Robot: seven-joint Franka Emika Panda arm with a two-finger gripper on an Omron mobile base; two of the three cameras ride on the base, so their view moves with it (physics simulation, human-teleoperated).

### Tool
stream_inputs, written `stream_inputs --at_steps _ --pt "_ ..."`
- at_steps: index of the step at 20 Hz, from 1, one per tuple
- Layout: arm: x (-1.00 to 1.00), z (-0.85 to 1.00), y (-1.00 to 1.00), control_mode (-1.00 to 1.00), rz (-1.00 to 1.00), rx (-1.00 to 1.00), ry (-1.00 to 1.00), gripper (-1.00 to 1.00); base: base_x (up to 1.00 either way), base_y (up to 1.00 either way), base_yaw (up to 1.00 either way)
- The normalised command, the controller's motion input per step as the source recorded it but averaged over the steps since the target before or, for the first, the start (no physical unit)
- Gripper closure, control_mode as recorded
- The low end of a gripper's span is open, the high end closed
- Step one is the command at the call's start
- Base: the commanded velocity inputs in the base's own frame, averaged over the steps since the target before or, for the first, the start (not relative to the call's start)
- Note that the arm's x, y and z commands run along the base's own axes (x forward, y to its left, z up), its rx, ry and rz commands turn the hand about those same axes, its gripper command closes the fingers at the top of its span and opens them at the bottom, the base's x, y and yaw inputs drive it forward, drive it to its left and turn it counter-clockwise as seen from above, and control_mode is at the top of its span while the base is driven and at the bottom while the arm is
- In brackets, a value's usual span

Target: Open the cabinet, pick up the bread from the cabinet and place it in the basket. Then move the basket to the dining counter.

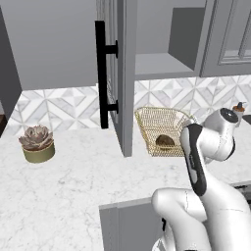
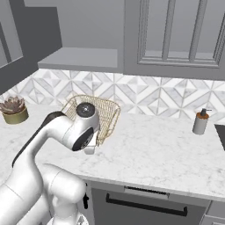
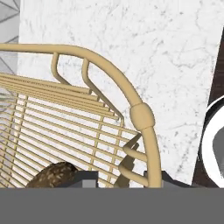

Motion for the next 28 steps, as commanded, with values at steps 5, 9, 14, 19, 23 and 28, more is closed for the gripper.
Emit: stream_inputs --at_steps 5,9,14,19,23,28 --pt "-0.74 0.87 -0.52 -1.0 -0.01 0.0 -0.06 1.0 0.0 0.0 0.0" --pt "-0.89 0.84 -0.11 -1.0 0.0 -0.07 -0.02 1.0 0.0 0.0 0.0" --pt "-0.36 0.46 0.01 -1.0 0.0 -0.14 0.02 1.0 0.0 0.0 0.0" --pt "0.0 0.0 0.0 -1.0 0.0 -0.02 0.01 1.0 0.0 0.0 0.0" --pt "0.0 0.0 0.0 -1.0 0.0 0.0 0.0 1.0 0.0 0.0 0.0" --pt "-0.21 0.0 0.0 1.0 0.0 0.0 -0.02 1.0 -0.4 -0.07 -0.03"
